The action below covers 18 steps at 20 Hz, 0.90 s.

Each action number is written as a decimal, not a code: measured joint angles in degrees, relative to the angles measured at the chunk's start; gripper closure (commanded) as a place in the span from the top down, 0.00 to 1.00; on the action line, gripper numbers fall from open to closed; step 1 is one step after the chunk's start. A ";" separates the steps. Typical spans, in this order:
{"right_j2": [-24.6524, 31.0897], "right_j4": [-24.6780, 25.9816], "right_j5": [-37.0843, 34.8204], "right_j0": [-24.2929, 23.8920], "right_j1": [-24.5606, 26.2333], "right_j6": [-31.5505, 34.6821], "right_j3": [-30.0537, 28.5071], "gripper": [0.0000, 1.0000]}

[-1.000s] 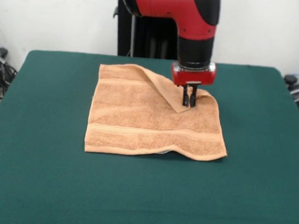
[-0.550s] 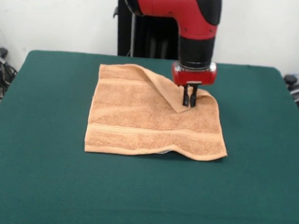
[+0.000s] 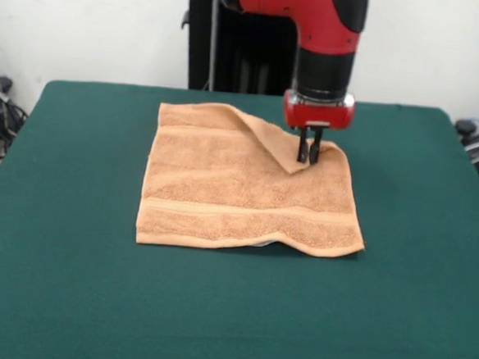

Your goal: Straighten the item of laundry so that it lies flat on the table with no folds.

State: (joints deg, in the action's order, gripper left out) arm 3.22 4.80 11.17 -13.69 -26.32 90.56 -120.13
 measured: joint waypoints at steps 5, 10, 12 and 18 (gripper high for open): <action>-0.01 -0.99 0.01 0.05 -2.16 0.00 -4.07 0.00; -0.02 -1.18 0.01 0.06 -3.10 0.01 -6.79 0.00; 0.00 -1.32 0.02 0.08 -3.11 0.01 -7.64 0.00; 0.00 -1.33 0.02 0.06 -2.34 0.01 -8.87 1.00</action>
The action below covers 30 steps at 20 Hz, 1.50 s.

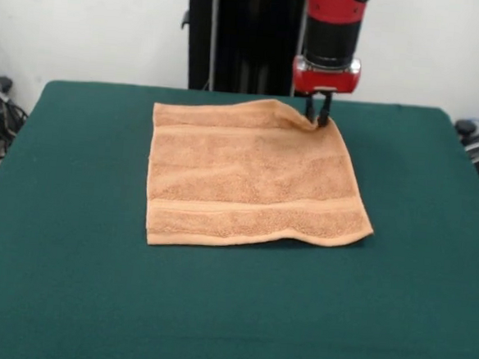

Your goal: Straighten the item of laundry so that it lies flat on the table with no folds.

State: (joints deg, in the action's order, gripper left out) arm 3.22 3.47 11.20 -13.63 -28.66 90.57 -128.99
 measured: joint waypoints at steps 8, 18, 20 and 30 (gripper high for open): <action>-0.01 -0.02 0.96 -0.38 0.73 0.00 -0.50 1.00; 0.04 -0.02 2.59 -0.64 0.61 0.19 -1.66 1.00; 0.07 -0.16 2.58 -0.81 -0.17 0.19 -2.13 1.00; 0.56 -3.65 -4.37 -1.05 -11.62 0.19 -7.06 1.00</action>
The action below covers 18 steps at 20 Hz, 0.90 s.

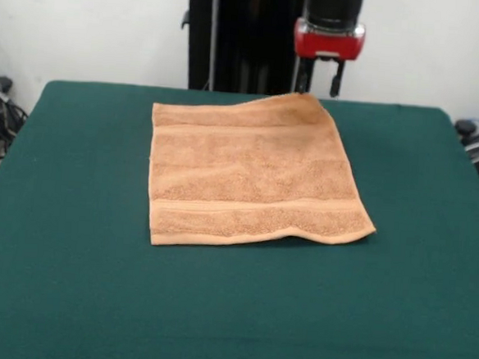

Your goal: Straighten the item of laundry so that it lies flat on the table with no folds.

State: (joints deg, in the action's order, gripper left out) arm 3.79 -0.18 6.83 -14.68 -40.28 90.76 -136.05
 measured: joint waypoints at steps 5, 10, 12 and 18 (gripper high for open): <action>0.94 -1.38 -3.57 -0.26 -3.84 0.00 -1.09 1.00; 1.91 -2.59 -4.60 -0.60 -6.20 0.00 -1.65 1.00; 2.67 -3.11 -4.59 -0.89 -7.05 0.00 -1.68 1.00; 3.29 -3.92 -4.60 -1.00 -8.97 0.00 -1.71 1.00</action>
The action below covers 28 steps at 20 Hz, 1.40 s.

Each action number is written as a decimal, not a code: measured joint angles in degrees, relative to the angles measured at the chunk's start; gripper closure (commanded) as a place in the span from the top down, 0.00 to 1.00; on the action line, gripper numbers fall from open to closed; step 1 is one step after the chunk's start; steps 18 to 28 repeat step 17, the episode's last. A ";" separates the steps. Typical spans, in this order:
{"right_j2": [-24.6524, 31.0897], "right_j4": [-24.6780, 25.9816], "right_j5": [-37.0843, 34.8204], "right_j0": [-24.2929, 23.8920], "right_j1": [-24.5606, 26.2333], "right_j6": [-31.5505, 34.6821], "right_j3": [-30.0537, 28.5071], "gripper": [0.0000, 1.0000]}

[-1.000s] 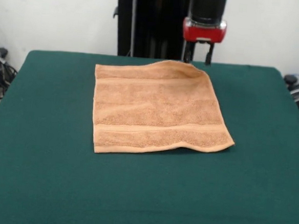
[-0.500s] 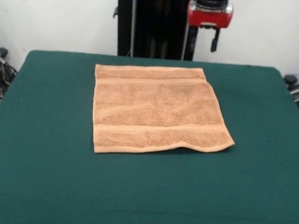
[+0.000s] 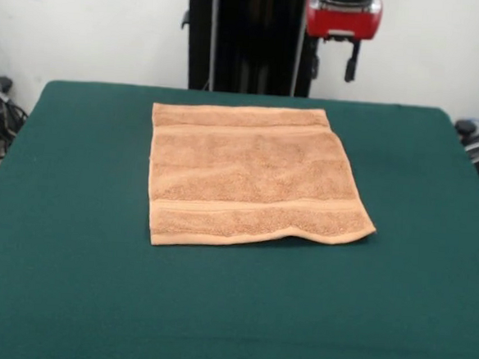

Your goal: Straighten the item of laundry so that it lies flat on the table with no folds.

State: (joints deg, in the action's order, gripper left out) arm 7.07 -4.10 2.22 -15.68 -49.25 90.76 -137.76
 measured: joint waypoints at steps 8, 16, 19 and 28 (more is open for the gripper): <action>0.00 -1.38 -2.62 0.23 -4.77 0.00 0.55 1.00; -0.03 -1.54 -10.29 0.30 -6.51 0.00 5.30 1.00; -0.05 -1.55 -10.98 0.30 -6.70 0.00 5.72 1.00; -0.05 -1.55 -10.98 0.30 -6.70 0.00 5.72 1.00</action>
